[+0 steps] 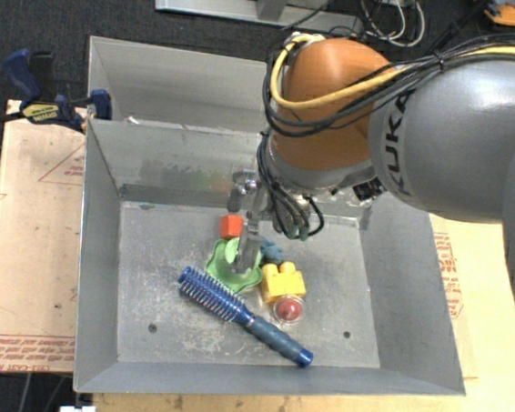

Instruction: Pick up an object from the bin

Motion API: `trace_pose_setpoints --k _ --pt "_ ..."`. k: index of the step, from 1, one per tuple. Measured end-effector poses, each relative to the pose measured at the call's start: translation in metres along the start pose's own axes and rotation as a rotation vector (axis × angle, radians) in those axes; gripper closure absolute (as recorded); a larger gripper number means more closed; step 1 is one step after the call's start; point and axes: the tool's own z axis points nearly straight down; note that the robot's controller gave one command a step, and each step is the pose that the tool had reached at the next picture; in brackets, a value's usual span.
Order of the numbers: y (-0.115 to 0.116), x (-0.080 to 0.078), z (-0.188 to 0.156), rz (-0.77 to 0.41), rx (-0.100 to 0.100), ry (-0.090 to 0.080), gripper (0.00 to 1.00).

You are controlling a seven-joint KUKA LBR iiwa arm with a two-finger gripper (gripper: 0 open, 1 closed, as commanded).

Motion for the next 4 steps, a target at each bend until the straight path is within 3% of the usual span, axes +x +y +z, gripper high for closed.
trace_pose_setpoints --k 1,2,4 --pt "-0.0259 0.0257 0.1231 -0.031 -0.002 -0.009 0.0" --pt "-0.0222 0.0237 0.1216 0.025 -0.004 -0.021 0.0" --pt "-0.0194 0.023 0.1239 0.093 -0.008 -0.024 0.0"
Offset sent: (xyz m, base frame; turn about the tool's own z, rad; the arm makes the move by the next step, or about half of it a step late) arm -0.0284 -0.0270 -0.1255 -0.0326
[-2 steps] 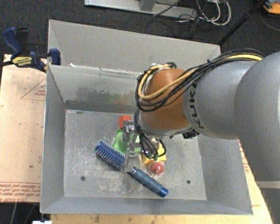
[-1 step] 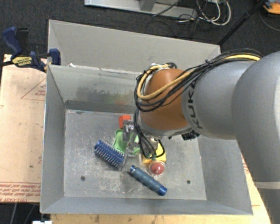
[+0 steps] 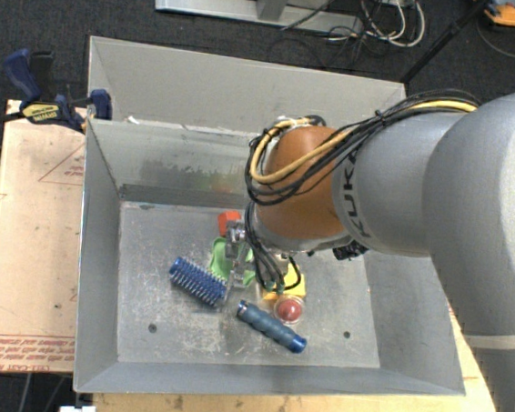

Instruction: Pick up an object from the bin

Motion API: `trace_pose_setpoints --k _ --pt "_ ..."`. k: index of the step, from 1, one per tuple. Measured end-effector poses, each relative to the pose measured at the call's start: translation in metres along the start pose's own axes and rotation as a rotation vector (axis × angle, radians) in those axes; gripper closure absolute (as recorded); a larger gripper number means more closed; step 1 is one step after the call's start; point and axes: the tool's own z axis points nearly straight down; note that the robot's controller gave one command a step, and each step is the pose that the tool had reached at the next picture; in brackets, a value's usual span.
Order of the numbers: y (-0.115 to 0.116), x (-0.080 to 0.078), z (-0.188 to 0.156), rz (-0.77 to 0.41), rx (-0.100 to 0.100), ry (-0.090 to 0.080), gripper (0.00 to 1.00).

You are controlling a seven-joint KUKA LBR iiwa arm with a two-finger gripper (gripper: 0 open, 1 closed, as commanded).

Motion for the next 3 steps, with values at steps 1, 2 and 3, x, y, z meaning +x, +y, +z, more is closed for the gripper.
trace_pose_setpoints --k 1,2,3 --pt "0.002 -0.0047 -0.0084 0.0 -0.005 -0.01 1.0" --pt "-0.0003 -0.0003 0.0001 0.001 0.001 0.001 0.0" --pt "-0.0008 -0.0009 0.0003 0.06 0.001 -0.003 0.0"
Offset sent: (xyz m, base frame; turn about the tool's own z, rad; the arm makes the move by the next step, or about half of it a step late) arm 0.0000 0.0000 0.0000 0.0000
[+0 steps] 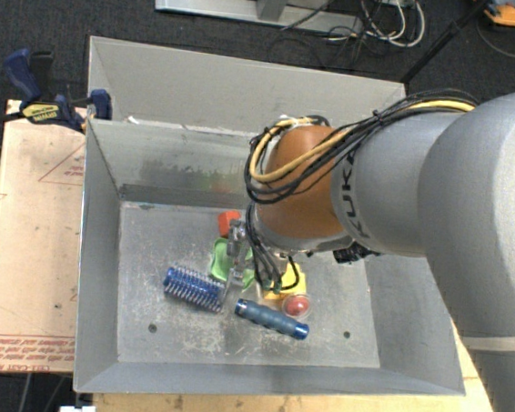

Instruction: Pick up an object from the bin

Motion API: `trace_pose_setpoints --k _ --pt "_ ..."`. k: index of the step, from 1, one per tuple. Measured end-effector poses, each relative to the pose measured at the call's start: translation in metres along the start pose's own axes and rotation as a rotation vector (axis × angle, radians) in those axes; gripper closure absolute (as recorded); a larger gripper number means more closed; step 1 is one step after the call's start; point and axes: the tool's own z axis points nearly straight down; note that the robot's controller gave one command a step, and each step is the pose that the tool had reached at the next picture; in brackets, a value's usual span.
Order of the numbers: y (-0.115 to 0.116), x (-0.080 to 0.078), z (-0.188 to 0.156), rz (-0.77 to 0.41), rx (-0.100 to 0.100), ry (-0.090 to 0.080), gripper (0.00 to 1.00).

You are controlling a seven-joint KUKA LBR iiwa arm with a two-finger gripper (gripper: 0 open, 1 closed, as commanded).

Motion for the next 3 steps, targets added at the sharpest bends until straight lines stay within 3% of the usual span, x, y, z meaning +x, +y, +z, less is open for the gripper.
trace_pose_setpoints --k 1,2,3 --pt "0.032 0.027 0.028 0.012 0.007 0.024 0.0" --pt "0.029 0.028 0.029 0.016 0.01 0.027 1.0" --pt "0.027 0.034 -0.121 0.03 0.007 0.019 1.0"
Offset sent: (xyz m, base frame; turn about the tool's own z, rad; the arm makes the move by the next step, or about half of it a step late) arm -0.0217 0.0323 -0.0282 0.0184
